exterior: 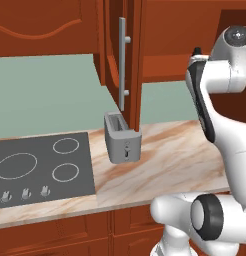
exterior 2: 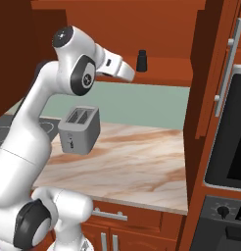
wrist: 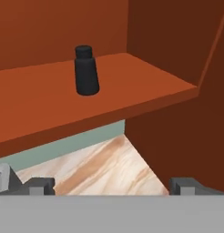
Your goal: Retrieve the shaker from the cabinet and place it next the steak on a plate on the dining table.
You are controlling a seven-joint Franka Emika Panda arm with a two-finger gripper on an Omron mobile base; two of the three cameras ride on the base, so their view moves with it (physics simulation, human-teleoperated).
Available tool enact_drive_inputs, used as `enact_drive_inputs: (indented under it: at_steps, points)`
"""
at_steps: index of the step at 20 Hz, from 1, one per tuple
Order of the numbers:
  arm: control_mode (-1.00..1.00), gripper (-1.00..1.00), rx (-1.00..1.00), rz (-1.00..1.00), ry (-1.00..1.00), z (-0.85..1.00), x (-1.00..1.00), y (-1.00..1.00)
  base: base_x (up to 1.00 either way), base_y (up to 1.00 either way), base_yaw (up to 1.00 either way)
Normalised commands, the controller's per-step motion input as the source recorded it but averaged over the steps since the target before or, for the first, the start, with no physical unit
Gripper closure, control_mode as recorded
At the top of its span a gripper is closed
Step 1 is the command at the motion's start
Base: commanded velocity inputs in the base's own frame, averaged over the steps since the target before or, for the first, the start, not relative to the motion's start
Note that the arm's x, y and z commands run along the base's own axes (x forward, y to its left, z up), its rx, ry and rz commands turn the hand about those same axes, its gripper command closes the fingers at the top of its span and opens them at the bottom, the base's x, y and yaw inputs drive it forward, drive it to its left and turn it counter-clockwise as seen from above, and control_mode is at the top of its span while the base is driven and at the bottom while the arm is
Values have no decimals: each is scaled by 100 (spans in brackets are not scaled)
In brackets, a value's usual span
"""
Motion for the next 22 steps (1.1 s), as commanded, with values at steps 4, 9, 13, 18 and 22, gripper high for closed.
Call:
enact_drive_inputs:
  at_steps: [4, 9, 13, 18, 22]
  points:
    - [-100, -100, -6, 0, 0, 18, 22, -21, 0, 0, 0]
    - [-100, -100, 0, 0, 0, 7, 40, -27, 0, 0, 0]
    - [-100, -100, 0, 0, 0, 1, 44, -22, 0, 0, 0]
    - [-100, -100, 0, 0, 0, 0, 38, -7, 0, 0, 0]
    - [-100, -100, 0, 0, 0, 0, 21, 0, 0, 0, 0]
